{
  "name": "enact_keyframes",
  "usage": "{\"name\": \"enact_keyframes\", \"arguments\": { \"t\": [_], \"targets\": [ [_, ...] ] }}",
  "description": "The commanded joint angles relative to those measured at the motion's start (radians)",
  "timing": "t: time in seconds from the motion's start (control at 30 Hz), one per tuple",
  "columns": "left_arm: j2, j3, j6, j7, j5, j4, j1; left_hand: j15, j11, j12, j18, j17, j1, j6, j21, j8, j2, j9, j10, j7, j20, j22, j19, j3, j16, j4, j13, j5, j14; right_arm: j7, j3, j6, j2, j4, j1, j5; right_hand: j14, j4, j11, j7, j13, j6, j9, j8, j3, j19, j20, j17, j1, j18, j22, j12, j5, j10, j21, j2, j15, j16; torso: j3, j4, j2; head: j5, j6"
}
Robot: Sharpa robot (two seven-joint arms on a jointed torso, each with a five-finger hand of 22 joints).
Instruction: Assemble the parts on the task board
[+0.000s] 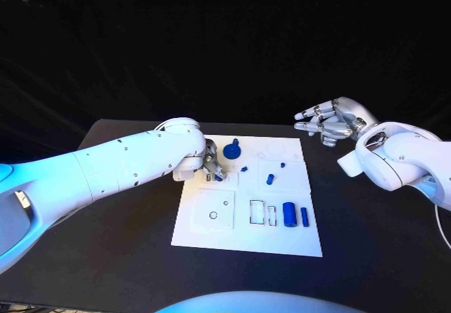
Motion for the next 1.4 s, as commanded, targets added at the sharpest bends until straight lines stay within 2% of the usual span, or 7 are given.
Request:
{"name": "enact_keyframes", "arguments": {
  "t": [0.03, 0.4, 0.63, 0.8, 0.93, 1.1, 1.4],
  "targets": [
    [0.003, -0.005, 0.03, -0.011, 0.005, -0.008, -0.007, 0.0, -0.001, 0.005, -0.019, 0.263, -0.018, 0.022, 0.007, -0.006, 0.004, -0.002, 0.01, -0.011, -0.001, 0.11, 0.028, 0.11, 0.002, -0.102, 0.004, 0.001, 0.105, 0.008, 0.0, 0.015, 0.001, 0.0, -0.001, -0.004, -0.003, 0.003, 0.001, 0.006, -0.002, 0.0, -0.001, 0.006, 0.004, -0.006, 0.0, -0.002, -0.002, 0.005, -0.001, -0.005, 0.007, -0.007, -0.007, -0.001, -0.001, -0.006, 0.0, 0.0006, 0.0, -0.001, -0.001],
    [0.006, -0.006, 0.037, -0.01, 0.012, -0.012, -0.007, -0.002, -0.004, 0.019, -0.021, 0.263, -0.071, 0.04, 0.012, -0.012, 0.017, -0.013, 0.019, -0.015, -0.003, 0.117, 0.031, 0.095, 0.002, -0.082, 0.02, -0.001, 0.105, 0.006, 0.0, 0.02, 0.002, 0.0, -0.001, -0.004, -0.003, 0.003, 0.001, 0.007, -0.002, 0.0, -0.001, 0.006, 0.004, -0.006, 0.0, -0.002, -0.002, 0.005, -0.002, -0.005, 0.007, -0.007, -0.007, -0.001, -0.001, -0.007, 0.0, 0.0005, 0.0, -0.002, -0.004],
    [0.007, -0.006, 0.042, -0.009, 0.015, -0.011, -0.007, -0.003, -0.006, 0.024, -0.022, 0.263, -0.109, 0.051, 0.013, -0.017, -0.005, -0.021, 0.023, -0.019, -0.004, 0.121, 0.033, 0.049, 0.002, -0.074, 0.026, -0.004, 0.105, 0.005, 0.0, 0.023, 0.002, 0.0, -0.001, -0.004, -0.003, 0.004, 0.001, 0.007, -0.003, 0.0, 0.0, 0.006, 0.004, -0.007, 0.001, -0.003, -0.004, 0.006, -0.003, -0.005, 0.009, -0.007, -0.009, -0.001, -0.001, -0.008, -0.0002, 0.0008, -0.001, -0.003, -0.006],
    [0.007, -0.006, 0.041, -0.008, 0.016, -0.011, -0.007, -0.003, -0.006, 0.026, -0.022, 0.263, -0.152, 0.064, 0.014, -0.023, -0.028, -0.029, 0.025, -0.019, -0.004, 0.124, 0.034, -0.026, 0.002, -0.051, 0.03, -0.008, 0.105, 0.005, 0.0, 0.024, 0.002, 0.0, -0.001, -0.004, -0.003, 0.005, 0.001, 0.007, -0.003, 0.0, 0.0, 0.006, 0.004, -0.007, 0.001, -0.003, -0.004, 0.006, -0.004, -0.005, 0.009, -0.007, -0.009, -0.002, -0.001, -0.008, 0.0, 0.0011, 0.0, -0.004, -0.007],
    [0.007, -0.006, 0.039, -0.008, 0.016, -0.012, -0.007, -0.003, -0.005, 0.025, -0.022, 0.263, -0.209, 0.073, 0.011, -0.029, -0.045, -0.036, 0.024, -0.018, -0.003, 0.123, 0.033, -0.118, 0.002, -0.003, 0.029, -0.012, 0.105, 0.005, 0.0, 0.027, 0.002, 0.001, -0.001, -0.002, -0.003, 0.007, 0.002, 0.007, -0.004, 0.0, 0.0, 0.007, 0.003, -0.008, 0.001, -0.003, -0.008, 0.006, -0.005, -0.005, 0.011, -0.007, -0.01, -0.002, -0.001, -0.008, 0.0003, 0.001, 0.0, -0.004, -0.006],
    [0.008, -0.006, 0.037, -0.008, 0.016, -0.013, -0.007, -0.007, -0.007, 0.025, -0.022, 0.263, -0.2, 0.078, 0.01, -0.039, -0.036, -0.046, 0.025, -0.022, -0.006, 0.126, 0.033, -0.232, 0.002, 0.024, 0.033, -0.01, 0.105, 0.005, 0.0, 0.031, 0.002, 0.003, -0.001, 0.0, -0.004, 0.009, 0.002, 0.007, -0.005, 0.0, 0.0, 0.007, 0.002, -0.008, 0.001, -0.003, -0.01, 0.006, -0.007, -0.005, 0.011, -0.006, -0.012, -0.002, -0.001, -0.009, 0.0, 0.0005, 0.0, -0.004, -0.006],
    [0.008, -0.005, 0.026, -0.006, 0.016, -0.014, -0.007, -0.007, -0.009, 0.025, -0.022, 0.263, -0.174, 0.084, 0.01, -0.046, -0.017, -0.054, 0.026, -0.022, -0.007, 0.129, 0.035, -0.342, 0.002, 0.059, 0.036, -0.009, 0.105, 0.005, 0.0, 0.034, 0.002, 0.002, -0.002, -0.002, -0.004, 0.011, 0.002, 0.007, -0.006, -0.001, 0.0, 0.007, 0.001, -0.01, 0.001, -0.005, -0.013, 0.007, -0.011, -0.005, 0.012, -0.007, -0.015, -0.003, 0.0, -0.011, -0.0001, 0.0007, 0.0, -0.005, -0.005]
  ]
}}
